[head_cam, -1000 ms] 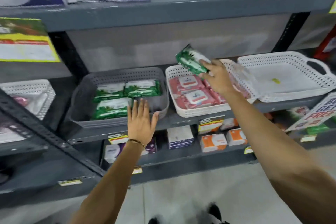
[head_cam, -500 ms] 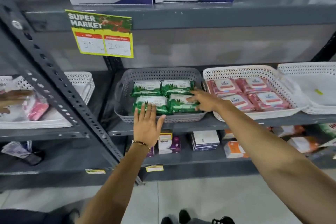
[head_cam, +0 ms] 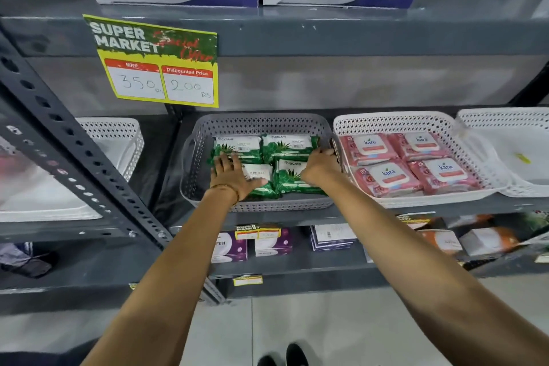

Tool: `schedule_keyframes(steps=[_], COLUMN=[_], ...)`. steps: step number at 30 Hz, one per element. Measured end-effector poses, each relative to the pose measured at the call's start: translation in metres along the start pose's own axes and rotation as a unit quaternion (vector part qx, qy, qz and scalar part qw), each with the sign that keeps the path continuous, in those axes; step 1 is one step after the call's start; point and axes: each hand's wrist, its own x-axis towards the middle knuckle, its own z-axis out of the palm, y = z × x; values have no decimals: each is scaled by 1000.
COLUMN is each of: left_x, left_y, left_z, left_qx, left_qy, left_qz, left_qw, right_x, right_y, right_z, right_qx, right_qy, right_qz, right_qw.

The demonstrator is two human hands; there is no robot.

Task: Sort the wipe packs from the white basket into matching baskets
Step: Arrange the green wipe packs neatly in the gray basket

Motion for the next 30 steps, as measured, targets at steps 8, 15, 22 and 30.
schedule_keyframes(steps=[8, 15, 22, 30], left_x=[-1, -3, -1, 5], left_y=[1, -3, -8, -9], left_z=[-1, -3, -4, -8], left_qx=[-9, -8, -11, 24], left_qy=[-31, -33, -33, -15], left_qz=[-34, -40, -44, 20], left_qw=[999, 999, 998, 999], right_x=[2, 1, 1, 0], right_y=[-14, -16, -18, -15], right_z=[-6, -5, 0, 1], right_qx=[-66, -35, -23, -72], right_qy=[13, 14, 19, 35], right_qz=[-19, -26, -40, -29], right_qw=[998, 999, 999, 996])
